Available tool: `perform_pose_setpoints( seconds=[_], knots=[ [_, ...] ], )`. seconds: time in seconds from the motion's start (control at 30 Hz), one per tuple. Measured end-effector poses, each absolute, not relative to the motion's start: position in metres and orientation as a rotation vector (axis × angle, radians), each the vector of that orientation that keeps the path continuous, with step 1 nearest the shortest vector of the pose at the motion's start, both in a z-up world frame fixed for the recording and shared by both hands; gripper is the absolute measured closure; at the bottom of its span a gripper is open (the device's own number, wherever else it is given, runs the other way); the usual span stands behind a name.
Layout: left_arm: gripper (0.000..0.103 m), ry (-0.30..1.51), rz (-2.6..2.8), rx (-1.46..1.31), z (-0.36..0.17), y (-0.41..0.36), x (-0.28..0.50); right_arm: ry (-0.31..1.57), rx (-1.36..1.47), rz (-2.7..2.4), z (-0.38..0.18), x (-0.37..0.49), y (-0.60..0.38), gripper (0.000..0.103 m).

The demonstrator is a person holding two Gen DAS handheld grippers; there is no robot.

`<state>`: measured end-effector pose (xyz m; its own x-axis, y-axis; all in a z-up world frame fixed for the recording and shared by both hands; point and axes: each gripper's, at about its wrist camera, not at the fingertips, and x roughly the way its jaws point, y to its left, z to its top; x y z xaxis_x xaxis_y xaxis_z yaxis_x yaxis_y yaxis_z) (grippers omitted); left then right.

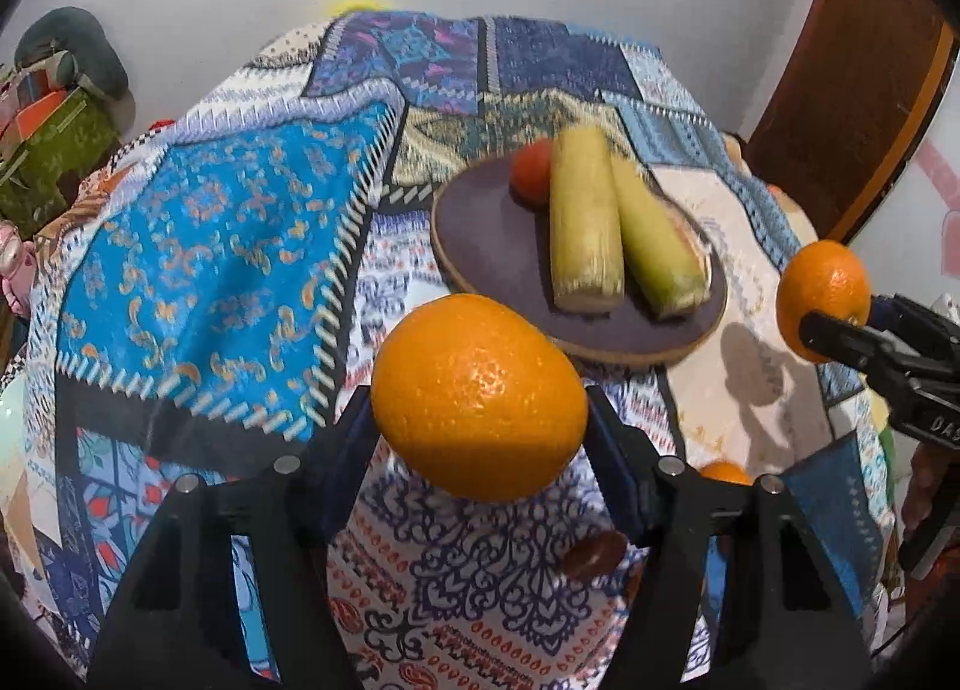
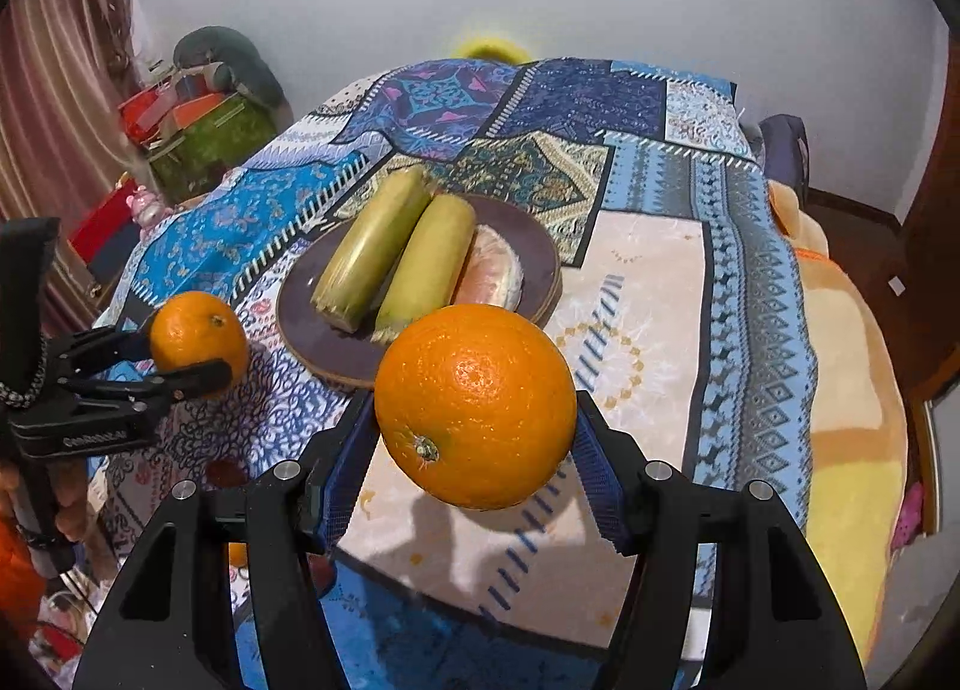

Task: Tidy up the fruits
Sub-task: 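Carry both large oranges onto the plate and open both grippers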

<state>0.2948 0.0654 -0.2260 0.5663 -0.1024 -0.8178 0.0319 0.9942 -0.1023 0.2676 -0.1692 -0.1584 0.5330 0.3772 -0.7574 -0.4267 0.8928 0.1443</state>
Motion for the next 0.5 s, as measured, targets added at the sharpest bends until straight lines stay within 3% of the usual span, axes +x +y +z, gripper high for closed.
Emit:
perform_pose_setpoints(
  seconds=[0.5],
  knots=[
    [0.036,0.914,-0.083,-0.077,-0.21,0.062,0.345,0.82,-0.056,0.461,-0.14,0.311,-0.161,0.043]
  ],
)
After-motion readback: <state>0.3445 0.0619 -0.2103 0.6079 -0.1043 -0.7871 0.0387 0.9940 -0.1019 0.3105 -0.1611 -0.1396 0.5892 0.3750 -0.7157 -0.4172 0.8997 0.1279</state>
